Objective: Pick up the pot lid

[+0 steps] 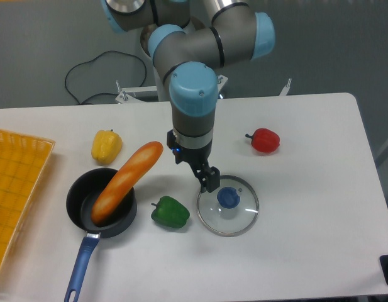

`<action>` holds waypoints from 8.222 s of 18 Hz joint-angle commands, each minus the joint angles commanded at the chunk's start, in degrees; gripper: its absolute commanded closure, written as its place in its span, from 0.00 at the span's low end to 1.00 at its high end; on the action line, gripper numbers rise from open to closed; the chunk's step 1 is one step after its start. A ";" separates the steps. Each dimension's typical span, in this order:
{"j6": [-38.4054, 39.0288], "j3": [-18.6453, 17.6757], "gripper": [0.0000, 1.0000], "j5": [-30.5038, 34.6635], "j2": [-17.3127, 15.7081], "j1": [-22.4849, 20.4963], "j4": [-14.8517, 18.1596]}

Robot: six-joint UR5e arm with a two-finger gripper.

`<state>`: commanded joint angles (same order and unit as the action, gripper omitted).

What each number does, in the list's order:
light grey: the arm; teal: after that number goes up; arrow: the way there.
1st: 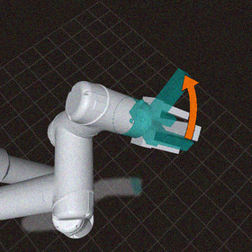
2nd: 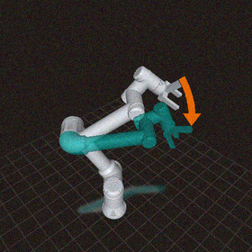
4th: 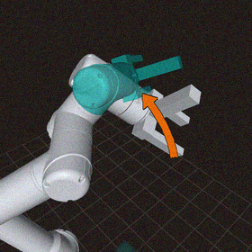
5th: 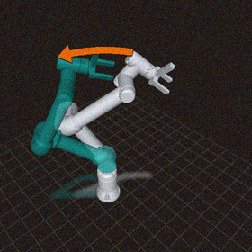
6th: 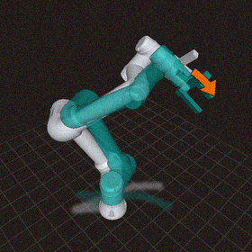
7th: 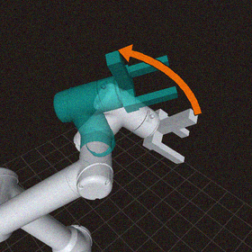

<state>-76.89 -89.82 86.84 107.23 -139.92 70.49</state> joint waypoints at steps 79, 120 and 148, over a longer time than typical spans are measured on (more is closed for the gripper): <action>-0.36 -10.46 0.00 4.83 2.63 -0.62 -5.89; -0.27 -3.52 0.00 5.36 13.27 -3.08 -12.48; -2.56 -2.64 0.55 5.54 11.43 -3.78 -10.99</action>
<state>-79.45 -92.46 92.37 118.66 -143.70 59.50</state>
